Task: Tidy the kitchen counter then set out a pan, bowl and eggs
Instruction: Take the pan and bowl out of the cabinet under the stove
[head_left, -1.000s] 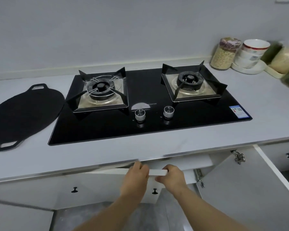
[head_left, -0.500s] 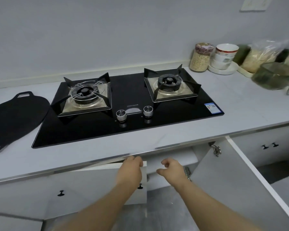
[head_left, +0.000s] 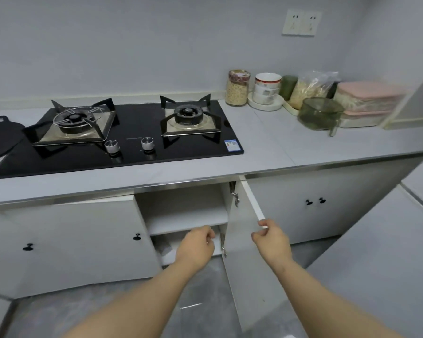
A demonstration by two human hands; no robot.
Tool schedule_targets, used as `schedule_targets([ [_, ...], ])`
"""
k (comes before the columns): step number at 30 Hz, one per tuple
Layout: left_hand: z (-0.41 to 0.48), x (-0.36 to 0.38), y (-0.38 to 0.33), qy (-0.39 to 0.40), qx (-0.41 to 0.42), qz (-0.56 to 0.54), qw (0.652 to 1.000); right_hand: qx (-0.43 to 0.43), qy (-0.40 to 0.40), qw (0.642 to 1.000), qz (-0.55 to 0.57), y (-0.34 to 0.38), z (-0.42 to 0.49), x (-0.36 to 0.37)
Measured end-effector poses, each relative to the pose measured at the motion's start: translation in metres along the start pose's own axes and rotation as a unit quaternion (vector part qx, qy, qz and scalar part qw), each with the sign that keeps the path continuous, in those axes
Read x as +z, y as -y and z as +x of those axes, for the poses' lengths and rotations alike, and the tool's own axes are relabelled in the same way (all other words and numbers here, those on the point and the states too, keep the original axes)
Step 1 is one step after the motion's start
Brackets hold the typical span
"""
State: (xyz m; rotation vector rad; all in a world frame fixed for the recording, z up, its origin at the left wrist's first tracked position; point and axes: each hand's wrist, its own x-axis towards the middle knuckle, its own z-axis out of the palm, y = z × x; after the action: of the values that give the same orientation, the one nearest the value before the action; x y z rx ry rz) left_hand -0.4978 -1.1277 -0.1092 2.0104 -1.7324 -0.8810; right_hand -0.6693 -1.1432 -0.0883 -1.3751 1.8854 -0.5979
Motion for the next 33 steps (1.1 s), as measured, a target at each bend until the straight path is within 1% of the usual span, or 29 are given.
schedule_targets([
  [3,-0.010,0.014,-0.019,0.027,-0.004,-0.002,1.000,0.009,-0.027,0.998,-0.059,-0.020,-0.006,-0.019],
  [5,-0.017,0.024,-0.028,0.040,-0.013,0.005,0.999,0.049,-0.013,0.995,-0.091,-0.036,-0.010,-0.025],
  [6,-0.021,0.029,-0.031,0.046,-0.016,0.002,0.999,0.072,0.005,0.994,-0.086,-0.044,-0.011,-0.027],
  [8,-0.028,0.039,-0.033,0.060,-0.023,-0.022,0.998,0.101,0.043,0.993,-0.040,-0.055,-0.015,-0.026],
  [11,-0.033,0.048,-0.030,0.074,-0.036,-0.065,0.995,0.100,0.063,0.993,-0.019,-0.063,-0.018,-0.023],
  [15,-0.038,0.047,-0.027,0.068,-0.053,-0.073,0.994,0.095,0.081,0.992,-0.023,-0.062,-0.016,-0.027],
  [19,-0.041,0.039,-0.016,0.052,-0.077,-0.107,0.990,0.108,0.099,0.989,0.009,-0.059,-0.012,-0.021],
  [27,-0.042,0.014,0.013,0.033,-0.114,-0.102,0.988,0.149,0.193,0.965,0.101,-0.030,-0.018,0.006],
  [33,-0.043,-0.014,0.040,0.002,-0.117,-0.080,0.990,0.160,0.250,0.951,0.086,0.006,-0.014,0.045],
])
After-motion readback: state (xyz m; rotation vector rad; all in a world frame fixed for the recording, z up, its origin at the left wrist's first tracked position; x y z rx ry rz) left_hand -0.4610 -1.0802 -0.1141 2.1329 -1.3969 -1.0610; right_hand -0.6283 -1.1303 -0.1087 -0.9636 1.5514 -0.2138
